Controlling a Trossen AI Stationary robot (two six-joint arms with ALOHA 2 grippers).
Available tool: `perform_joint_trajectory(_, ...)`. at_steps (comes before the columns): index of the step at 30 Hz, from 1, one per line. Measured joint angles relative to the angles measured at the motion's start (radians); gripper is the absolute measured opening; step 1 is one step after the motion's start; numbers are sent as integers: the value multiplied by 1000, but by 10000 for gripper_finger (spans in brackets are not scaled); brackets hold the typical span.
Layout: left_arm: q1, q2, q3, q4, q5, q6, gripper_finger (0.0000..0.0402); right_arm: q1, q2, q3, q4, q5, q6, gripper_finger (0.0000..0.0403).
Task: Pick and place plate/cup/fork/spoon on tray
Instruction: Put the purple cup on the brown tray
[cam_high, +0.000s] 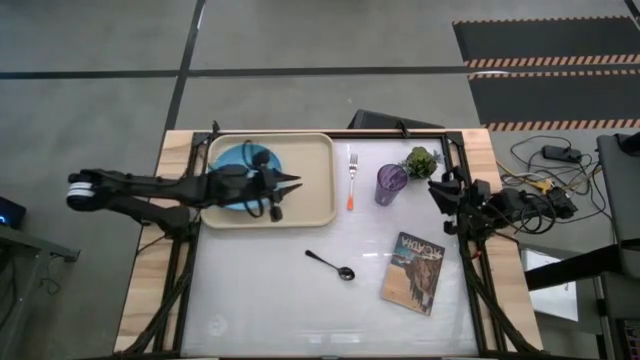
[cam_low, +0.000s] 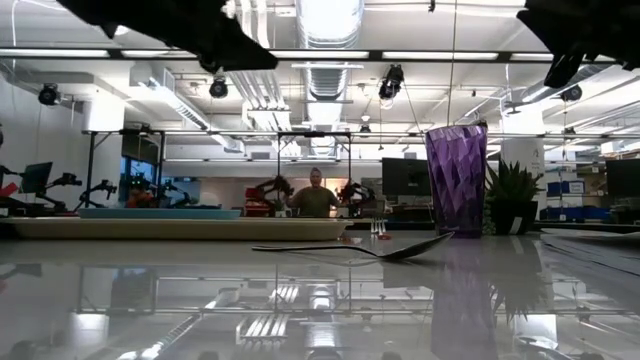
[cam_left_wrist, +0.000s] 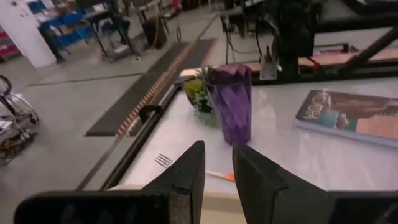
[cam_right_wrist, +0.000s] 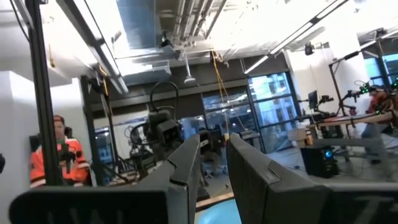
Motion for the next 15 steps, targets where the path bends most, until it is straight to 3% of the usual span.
perform_joint_trajectory(15, 1, -227, -163, 54, -4, 33, 63, 0, 1, 1, 2, 108, -8, 68)
